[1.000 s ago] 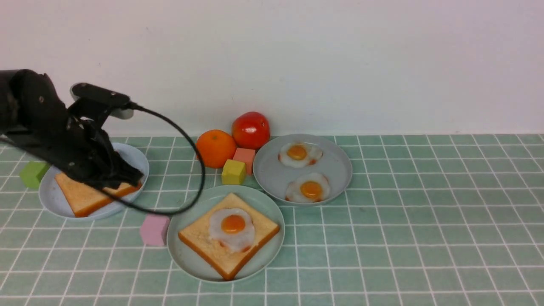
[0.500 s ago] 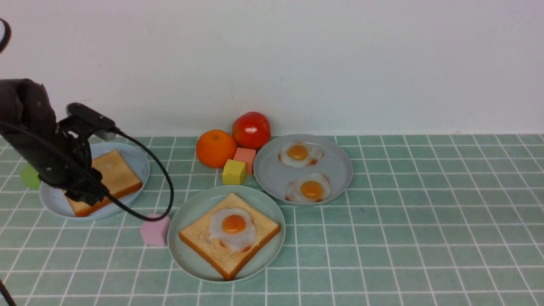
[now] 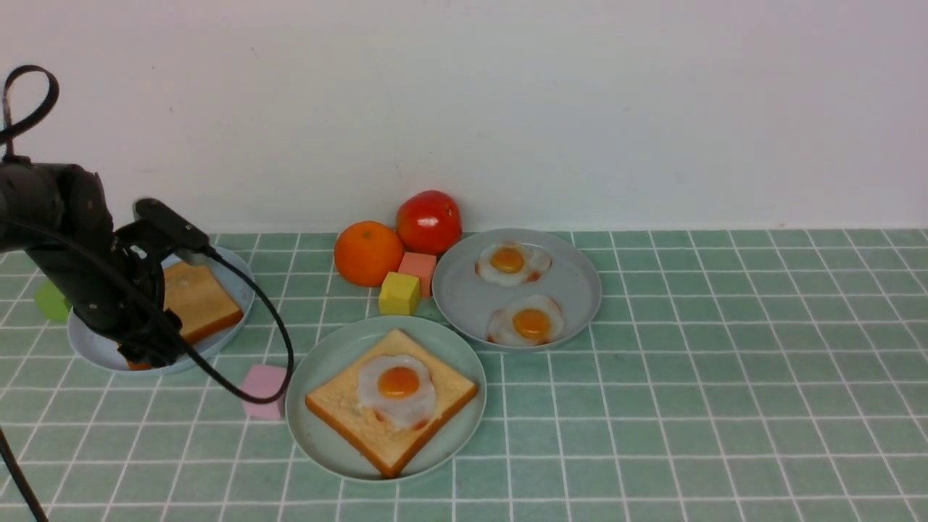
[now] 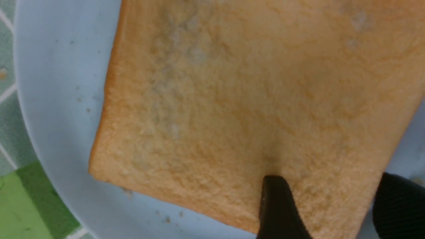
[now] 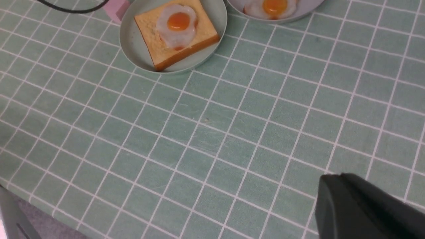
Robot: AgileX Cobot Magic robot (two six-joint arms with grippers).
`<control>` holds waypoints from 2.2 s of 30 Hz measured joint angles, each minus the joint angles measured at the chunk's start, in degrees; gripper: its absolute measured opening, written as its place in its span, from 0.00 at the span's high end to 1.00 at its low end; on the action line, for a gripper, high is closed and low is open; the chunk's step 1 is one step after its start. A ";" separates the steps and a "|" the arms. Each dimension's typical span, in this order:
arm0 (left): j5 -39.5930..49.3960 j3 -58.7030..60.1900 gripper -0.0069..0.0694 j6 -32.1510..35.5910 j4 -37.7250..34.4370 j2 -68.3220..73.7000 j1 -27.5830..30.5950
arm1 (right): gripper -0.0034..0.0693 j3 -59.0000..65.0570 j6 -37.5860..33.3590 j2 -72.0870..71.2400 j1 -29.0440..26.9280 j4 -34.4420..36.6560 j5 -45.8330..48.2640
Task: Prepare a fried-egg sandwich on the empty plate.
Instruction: Use the left arm to grab a slice of bread, then use the left arm to place a slice of bread on the fried egg in the middle
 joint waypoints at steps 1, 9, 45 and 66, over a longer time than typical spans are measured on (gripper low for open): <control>-0.07 -0.08 0.41 0.00 0.28 0.10 0.00 | 0.93 0.00 0.00 0.00 0.00 0.00 0.00; 0.63 -0.41 0.63 0.00 0.76 0.15 0.00 | 0.92 0.00 0.00 0.00 0.00 1.60 0.00; 6.21 11.30 0.87 -49.93 16.48 -13.26 -44.45 | 0.88 0.12 -1.53 0.00 0.00 4.16 3.10; 3.55 11.30 0.48 -53.82 16.43 -12.92 -44.49 | 0.86 0.12 -1.53 0.00 0.00 6.28 3.51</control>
